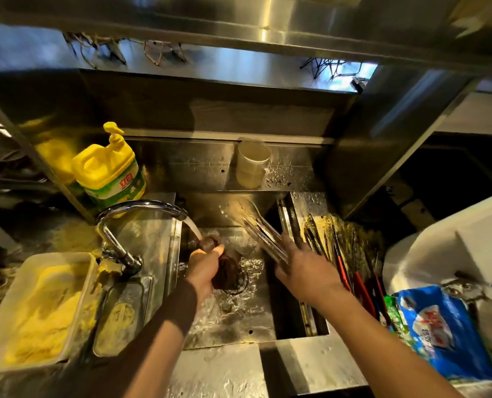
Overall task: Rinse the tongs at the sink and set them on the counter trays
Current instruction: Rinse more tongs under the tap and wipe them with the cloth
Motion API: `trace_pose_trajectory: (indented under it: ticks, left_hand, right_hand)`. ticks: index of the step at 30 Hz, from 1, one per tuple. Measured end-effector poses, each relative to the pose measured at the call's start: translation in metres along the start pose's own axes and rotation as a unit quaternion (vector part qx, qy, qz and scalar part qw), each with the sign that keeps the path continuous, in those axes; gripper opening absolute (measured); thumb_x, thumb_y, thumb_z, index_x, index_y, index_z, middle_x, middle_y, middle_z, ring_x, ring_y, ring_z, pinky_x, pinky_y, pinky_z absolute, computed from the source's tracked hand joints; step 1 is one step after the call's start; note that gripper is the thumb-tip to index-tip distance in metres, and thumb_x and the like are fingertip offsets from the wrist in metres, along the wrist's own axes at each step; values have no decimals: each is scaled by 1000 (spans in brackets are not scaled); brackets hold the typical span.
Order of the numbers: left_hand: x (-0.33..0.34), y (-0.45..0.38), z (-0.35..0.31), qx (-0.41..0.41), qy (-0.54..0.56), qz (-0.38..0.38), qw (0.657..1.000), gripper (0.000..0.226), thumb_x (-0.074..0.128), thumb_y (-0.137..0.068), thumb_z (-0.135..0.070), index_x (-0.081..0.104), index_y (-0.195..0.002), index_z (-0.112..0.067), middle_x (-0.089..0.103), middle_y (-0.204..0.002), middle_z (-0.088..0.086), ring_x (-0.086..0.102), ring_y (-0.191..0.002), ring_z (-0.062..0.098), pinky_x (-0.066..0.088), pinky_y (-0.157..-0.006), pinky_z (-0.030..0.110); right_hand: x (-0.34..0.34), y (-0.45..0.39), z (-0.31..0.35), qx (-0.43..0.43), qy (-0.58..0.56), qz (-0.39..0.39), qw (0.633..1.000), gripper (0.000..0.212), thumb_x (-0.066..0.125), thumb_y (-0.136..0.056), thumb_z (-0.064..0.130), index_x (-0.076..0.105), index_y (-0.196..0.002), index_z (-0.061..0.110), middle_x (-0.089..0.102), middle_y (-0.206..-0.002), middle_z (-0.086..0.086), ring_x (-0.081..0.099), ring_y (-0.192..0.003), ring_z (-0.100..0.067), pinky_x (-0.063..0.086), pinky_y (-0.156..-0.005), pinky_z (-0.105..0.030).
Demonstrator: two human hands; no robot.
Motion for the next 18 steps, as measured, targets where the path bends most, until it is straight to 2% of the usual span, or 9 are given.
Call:
trace_pose_trajectory:
  ticks: [1,2,4,6,9,11,14,16,18]
  left_hand:
    - [1,1,-5,6,-7,4,1000,20,66,-91,-24,64,-96,-5,70,-101,17,68,-85,28,55,-68,32]
    - [3,3,-9,9,-18,13,1000,21,67,-90,-25,62,-99,-6,69,-103,15,68,-89,28,56,-71,33]
    - [8,10,-19,15,-35,30,999,27,68,-89,-29,60,-105,-8,69,-102,12,67,-91,27,57,-62,31]
    - [16,19,-30,34,-48,52,997,26,69,-89,-31,58,-105,-13,67,-95,7,66,-83,21,53,-49,24]
    - [34,31,-45,71,-64,100,990,17,69,-87,-30,65,-102,-22,72,-93,4,68,-85,20,55,-64,30]
    - [47,39,-54,110,-78,118,984,12,69,-87,-27,69,-98,-21,75,-88,3,72,-83,20,59,-71,31]
    - [77,59,-62,149,-99,147,973,3,70,-87,-23,70,-84,-21,74,-68,-8,71,-69,12,53,-58,21]
    - [95,72,-63,155,-107,170,967,5,70,-86,-21,70,-81,-21,73,-70,-7,70,-74,16,55,-68,27]
    - [121,92,-61,158,-130,198,959,6,71,-85,-23,69,-80,-21,74,-76,-3,70,-81,21,56,-81,36]
  right_hand:
    - [1,1,0,7,-88,20,996,77,57,-95,41,11,-157,31,53,-140,-12,66,-94,-18,58,-80,-36]
    - [3,5,2,19,-200,45,979,70,58,-95,39,21,-155,32,62,-128,-10,64,-79,-11,57,-70,-30]
    - [4,12,7,44,-407,100,907,44,59,-95,31,46,-136,35,68,-95,-2,56,-53,-4,48,-48,-24]
    - [3,20,9,75,-524,127,839,20,59,-95,26,59,-115,24,61,-79,-3,55,-49,-11,45,-43,-27]
    - [-1,36,8,102,-629,140,758,22,57,-96,22,59,-114,9,59,-79,-6,53,-51,-16,43,-43,-29]
    - [-8,45,6,93,-657,138,735,16,56,-97,24,61,-106,11,60,-80,-9,53,-52,-18,44,-42,-27]
    - [-21,63,-11,87,-668,108,731,23,54,-97,31,61,-99,9,64,-79,-10,56,-52,-19,49,-44,-26]
    - [-28,73,-23,93,-667,94,733,27,51,-98,32,62,-101,8,67,-75,-8,58,-53,-19,50,-47,-27]
    - [-36,91,-43,102,-690,68,714,24,48,-98,29,63,-106,13,67,-78,-9,59,-53,-19,50,-46,-26]
Point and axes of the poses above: each hand's wrist, its own y-axis away from the middle knuckle, its own x-axis out of the palm, z = x × y, the point moved 6 cm from there along -y, towards the middle knuckle
